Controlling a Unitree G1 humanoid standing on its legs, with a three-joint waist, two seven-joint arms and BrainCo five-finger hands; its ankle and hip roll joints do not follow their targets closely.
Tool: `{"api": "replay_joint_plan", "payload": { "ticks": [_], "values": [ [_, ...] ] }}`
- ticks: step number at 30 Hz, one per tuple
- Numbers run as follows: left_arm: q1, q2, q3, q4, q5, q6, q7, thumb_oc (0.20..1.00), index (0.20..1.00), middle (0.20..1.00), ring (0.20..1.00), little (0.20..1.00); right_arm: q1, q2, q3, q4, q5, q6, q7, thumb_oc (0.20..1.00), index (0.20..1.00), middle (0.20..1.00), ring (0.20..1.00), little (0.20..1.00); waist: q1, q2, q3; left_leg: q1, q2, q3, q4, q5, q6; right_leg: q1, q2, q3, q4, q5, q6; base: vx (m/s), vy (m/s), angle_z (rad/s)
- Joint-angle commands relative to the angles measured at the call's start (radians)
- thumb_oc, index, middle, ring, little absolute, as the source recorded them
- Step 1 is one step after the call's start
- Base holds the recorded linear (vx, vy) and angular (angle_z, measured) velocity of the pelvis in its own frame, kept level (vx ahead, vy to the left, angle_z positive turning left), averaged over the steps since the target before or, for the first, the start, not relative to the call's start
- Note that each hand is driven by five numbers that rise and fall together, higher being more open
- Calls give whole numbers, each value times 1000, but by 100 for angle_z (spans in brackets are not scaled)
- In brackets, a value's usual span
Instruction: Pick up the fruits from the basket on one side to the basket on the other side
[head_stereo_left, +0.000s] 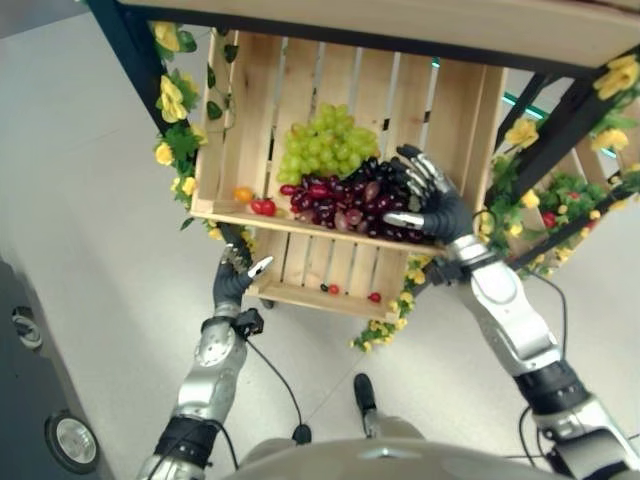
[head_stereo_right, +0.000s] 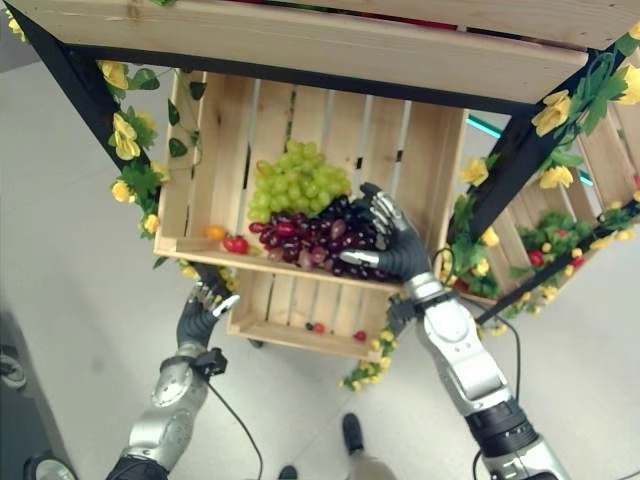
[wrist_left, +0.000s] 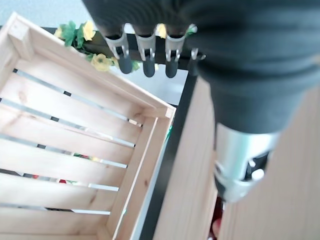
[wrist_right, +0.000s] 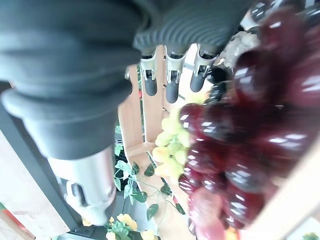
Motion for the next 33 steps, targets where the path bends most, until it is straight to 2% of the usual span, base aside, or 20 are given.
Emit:
{"api": "replay_joint_plan", "payload": {
  "ticks": [1,3,4,6,7,8,10,11,12,14,15,22,23,24,25,26,27,30,31,33],
  "values": [
    [-21,13,10,-34,44,-76,14,1000,1000,1000,1000,1000,-25,6,-43,-52,-11,-70,23,1000,1000,1000,1000,1000,-5,35,-13,-55,-16,-1,-97,56,-25,40,30,-4,4,-120,53,-103,-30,-2],
    [-25,18,15,-32,43,-84,16,1000,1000,1000,1000,1000,-17,5,-38,-52,-9,-74,30,1000,1000,1000,1000,1000,-7,36,-4,-67,-14,3,-97,64,-26,27,34,4,4,-113,55,-110,-38,-2],
    [-23,33,27,-30,38,-93,10,1000,1000,1000,1000,1000,-4,-6,-43,-62,-18,-74,38,1000,1000,1000,1000,1000,-14,33,6,-92,-7,6,-93,80,-26,21,51,63,17,-110,57,-149,-92,3],
    [-12,41,36,-39,28,-103,2,1000,1000,1000,1000,1000,22,-6,-42,-53,-1,-71,49,1000,1000,1000,1000,1000,-5,38,17,-121,12,5,-82,100,-28,19,77,83,105,-161,36,-225,-160,15],
    [-6,42,41,-39,15,-107,-10,1000,1000,1000,1000,1000,31,-8,-40,-42,-12,-67,54,1000,1000,1000,1000,1000,12,49,19,-152,28,-4,-71,121,-38,27,95,79,194,-238,15,-170,-134,20],
    [-6,42,41,-39,15,-107,-10,1000,1000,1000,1000,1000,32,-8,-40,-41,-12,-68,54,1000,1000,1000,1000,1000,10,49,18,-153,26,-6,-70,121,-38,24,94,77,200,-242,14,-118,-149,38],
    [0,39,31,-28,9,-100,-43,1000,1000,1000,1000,1000,85,-11,-79,-31,-33,-73,48,1000,1000,1000,1000,1000,7,64,-4,-166,17,-95,-51,144,-46,78,232,228,349,-336,-5,55,-175,70],
    [10,34,30,-28,12,-102,-53,1000,1000,1000,1000,1000,100,-13,-95,-32,-49,-75,40,1000,1000,1000,1000,1000,4,65,-8,-161,11,-125,-46,142,-55,88,244,240,374,-364,-14,90,-145,90],
    [12,34,29,-29,12,-102,-53,1000,1000,1000,1000,1000,101,-13,-95,-32,-50,-75,40,1000,1000,1000,1000,1000,0,65,-7,-160,9,-129,-45,142,-55,89,243,236,377,-367,-15,51,-140,136],
    [10,26,33,-15,-3,-109,-58,1000,1000,1000,1000,1000,94,-11,-101,-24,-73,-80,27,1000,1000,1000,1000,1000,-2,66,-4,-165,-5,-206,-28,150,-79,116,248,284,345,-385,-41,-55,-301,151],
    [16,21,39,-22,-9,-114,-73,1000,1000,1000,1000,1000,93,-18,-108,-14,-69,-76,31,1000,1000,1000,1000,1000,-4,63,-3,-178,0,-203,-27,148,-88,131,220,258,286,-366,-62,-118,-305,100],
    [57,0,47,-42,-52,-124,-114,1000,1000,1000,1000,1000,121,-59,-135,-9,-54,-77,53,1000,1000,1000,1000,1000,6,106,33,-259,41,-279,-18,199,-152,176,218,220,151,-328,-92,-160,-273,57],
    [56,-6,47,-34,-57,-122,-116,1000,1000,1000,1000,1000,128,-67,-140,-4,-59,-79,51,1000,1000,1000,1000,1000,4,105,43,-272,49,-250,-18,195,-161,185,207,202,140,-330,-96,-283,-250,73],
    [54,-16,43,-7,-67,-116,-138,1000,1000,1000,1000,1000,144,-84,-162,-9,-91,-80,47,1000,1000,1000,1000,1000,-12,105,63,-293,66,-132,-14,162,-150,192,176,139,130,-331,-88,-209,-148,68],
    [53,-16,43,-7,-68,-116,-138,1000,1000,1000,1000,1000,143,-84,-162,-9,-92,-80,47,1000,1000,1000,1000,1000,-11,107,62,-297,68,-133,-14,165,-152,190,178,139,128,-326,-87,-210,-117,106],
    [49,-19,41,4,-64,-119,-137,1000,1000,1000,1000,1000,149,-88,-164,2,-108,-81,42,1000,1000,1000,1000,1000,-22,102,73,-301,74,-58,-17,152,-144,193,159,108,127,-325,-83,-201,-67,144],
    [44,-21,38,21,-58,-116,-147,1000,1000,1000,1000,1000,161,-81,-182,20,-140,-82,22,1000,1000,1000,1000,1000,-49,99,74,-309,102,176,21,134,-132,185,118,23,120,-312,-61,-199,-70,134],
    [68,-16,51,6,-61,-115,-160,1000,1000,1000,1000,1000,167,-72,-173,35,-151,-79,30,1000,1000,1000,1000,1000,-40,103,69,-282,109,161,47,150,-138,184,109,-11,90,-288,-56,-187,-56,135],
    [96,-18,63,-3,-67,-115,-159,1000,1000,1000,1000,1000,176,-68,-168,38,-149,-77,46,1000,1000,1000,1000,1000,-31,101,54,-234,103,97,63,153,-135,168,100,-19,67,-257,-50,-261,-21,31],
    [100,-22,62,-3,-69,-111,-160,1000,1000,1000,1000,1000,181,-67,-166,40,-145,-78,49,1000,1000,1000,1000,1000,-38,98,49,-217,95,79,89,130,-133,166,89,-34,50,-250,-45,-265,-8,1]
  ]
}}
